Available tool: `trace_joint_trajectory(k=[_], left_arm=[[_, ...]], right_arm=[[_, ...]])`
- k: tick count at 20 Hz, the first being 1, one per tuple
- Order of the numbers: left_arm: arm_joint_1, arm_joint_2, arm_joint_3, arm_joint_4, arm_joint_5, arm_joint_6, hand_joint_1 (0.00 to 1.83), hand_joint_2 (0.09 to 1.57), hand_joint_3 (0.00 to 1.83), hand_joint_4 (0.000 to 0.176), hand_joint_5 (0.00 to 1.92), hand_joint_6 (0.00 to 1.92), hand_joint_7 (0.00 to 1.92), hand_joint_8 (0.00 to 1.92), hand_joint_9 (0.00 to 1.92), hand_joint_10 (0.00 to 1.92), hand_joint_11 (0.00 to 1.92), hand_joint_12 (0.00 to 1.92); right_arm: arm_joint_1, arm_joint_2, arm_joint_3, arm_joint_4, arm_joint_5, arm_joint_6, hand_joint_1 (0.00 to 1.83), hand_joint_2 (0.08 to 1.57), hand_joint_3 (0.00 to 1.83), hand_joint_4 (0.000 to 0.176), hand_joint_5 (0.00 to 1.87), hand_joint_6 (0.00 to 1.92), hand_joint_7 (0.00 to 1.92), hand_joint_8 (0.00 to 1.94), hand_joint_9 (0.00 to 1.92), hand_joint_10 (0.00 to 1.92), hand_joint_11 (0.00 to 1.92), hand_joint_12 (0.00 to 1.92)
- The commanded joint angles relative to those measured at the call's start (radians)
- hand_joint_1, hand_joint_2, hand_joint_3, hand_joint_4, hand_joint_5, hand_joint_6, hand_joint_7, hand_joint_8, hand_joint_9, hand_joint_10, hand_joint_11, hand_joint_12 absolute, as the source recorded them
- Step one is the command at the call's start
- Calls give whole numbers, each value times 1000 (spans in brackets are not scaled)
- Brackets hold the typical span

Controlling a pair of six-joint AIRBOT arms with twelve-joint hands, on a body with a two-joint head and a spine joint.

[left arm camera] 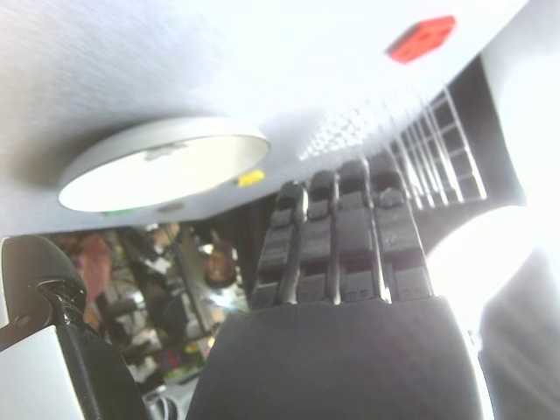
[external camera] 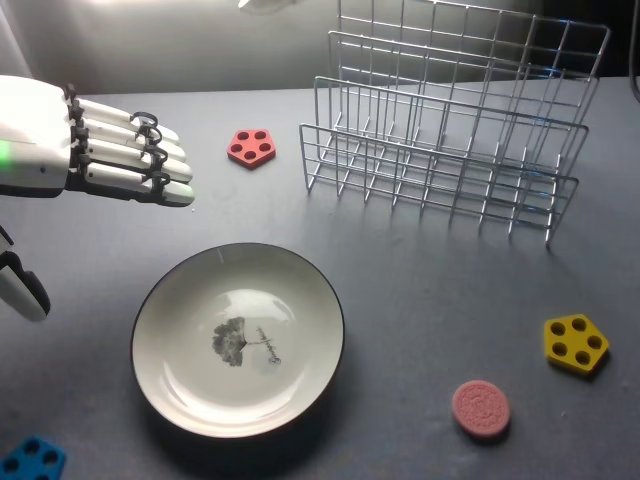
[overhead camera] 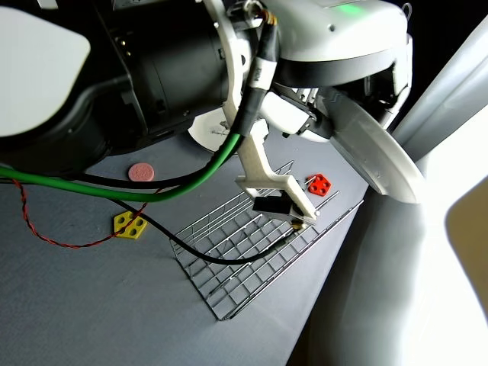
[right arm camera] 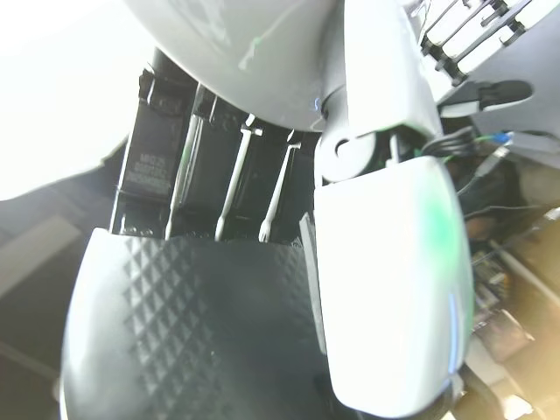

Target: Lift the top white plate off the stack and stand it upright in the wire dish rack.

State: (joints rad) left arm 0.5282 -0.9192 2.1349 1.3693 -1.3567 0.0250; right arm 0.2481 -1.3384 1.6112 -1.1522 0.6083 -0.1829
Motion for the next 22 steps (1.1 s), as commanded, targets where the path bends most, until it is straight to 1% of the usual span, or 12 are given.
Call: trace_joint_trajectory(k=[1, 4, 7, 8, 10, 13, 14, 17, 19, 20, 21, 22], left_arm=[[-26, 3, 4, -86, -43, -1, 256, 786, 0, 0, 69, 4, 82, 7, 103, 6, 141, 26], [-26, 4, 4, -86, -45, -1, 256, 794, 3, 0, 61, 2, 74, 2, 91, 0, 141, 24], [-26, 4, 4, -86, -47, 0, 295, 784, 0, 0, 100, 15, 119, 16, 135, 14, 154, 29], [-27, 4, 4, -86, -47, 0, 257, 797, 3, 0, 71, 2, 92, 2, 111, 3, 140, 22], [-29, 3, 4, -86, -46, 0, 277, 789, 0, 0, 69, 1, 84, 0, 111, 2, 137, 21], [-31, 1, 4, -85, -45, 0, 279, 798, 2, 0, 66, 5, 77, 4, 101, 1, 134, 18], [-33, 1, 4, -84, -45, 0, 234, 792, 0, 0, 64, 4, 71, 1, 100, 0, 138, 20], [-33, 0, 4, -83, -43, 0, 243, 789, 0, 0, 68, 3, 81, 3, 101, 0, 142, 21], [-33, 0, 4, -83, -44, 0, 250, 795, 1, 0, 65, 1, 65, 0, 80, 0, 131, 16], [-33, 1, 4, -83, -44, 0, 240, 793, 0, 0, 83, 7, 82, 7, 102, 9, 158, 28], [-33, 1, 5, -83, -44, 0, 260, 787, 0, 0, 92, 10, 95, 11, 116, 13, 164, 30], [-33, 1, 5, -83, -44, 0, 245, 794, 1, 0, 79, 3, 85, 5, 105, 7, 153, 25]], right_arm=[[33, 16, 11, 68, 41, -8, 1502, 1019, 0, 0, 1019, 819, 1267, 261, 1262, 485, 994, 1334], [51, 12, 31, 68, -12, 30, 1503, 1013, 1, 0, 1047, 765, 1276, 244, 1282, 451, 1003, 1323], [61, 2, 60, 33, -82, 117, 1503, 1015, 0, 0, 1032, 779, 1282, 227, 1274, 474, 1007, 1322], [64, -1, 69, 24, -103, 145, 1504, 1016, 0, 0, 1028, 786, 1277, 238, 1286, 452, 999, 1331], [69, -6, 88, 9, -130, 200, 1503, 1017, 0, 0, 1010, 814, 1276, 236, 1290, 445, 1002, 1329], [79, -12, 104, 5, -144, 215, 1504, 1015, 0, 0, 1024, 801, 1267, 248, 1304, 422, 1004, 1324], [84, -15, 109, 4, -134, 214, 1503, 1016, 0, 0, 1023, 804, 1271, 235, 1292, 444, 1005, 1324], [101, -27, 117, 4, -117, 206, 1503, 1020, 0, 0, 1006, 822, 1250, 283, 1270, 487, 1010, 1325], [117, -29, 109, 3, -128, 213, 1504, 1014, 0, 0, 1017, 799, 1291, 197, 1290, 457, 1017, 1318], [125, -29, 105, -17, -134, 246, 1504, 1012, 0, 0, 1026, 785, 1283, 217, 1307, 418, 1026, 1303], [136, -26, 98, -60, -143, 311, 1504, 1011, 0, 0, 1025, 783, 1278, 231, 1315, 398, 1030, 1297], [143, -20, 91, -84, -150, 348, 1503, 1017, 0, 0, 1008, 812, 1243, 300, 1299, 427, 1017, 1315]])
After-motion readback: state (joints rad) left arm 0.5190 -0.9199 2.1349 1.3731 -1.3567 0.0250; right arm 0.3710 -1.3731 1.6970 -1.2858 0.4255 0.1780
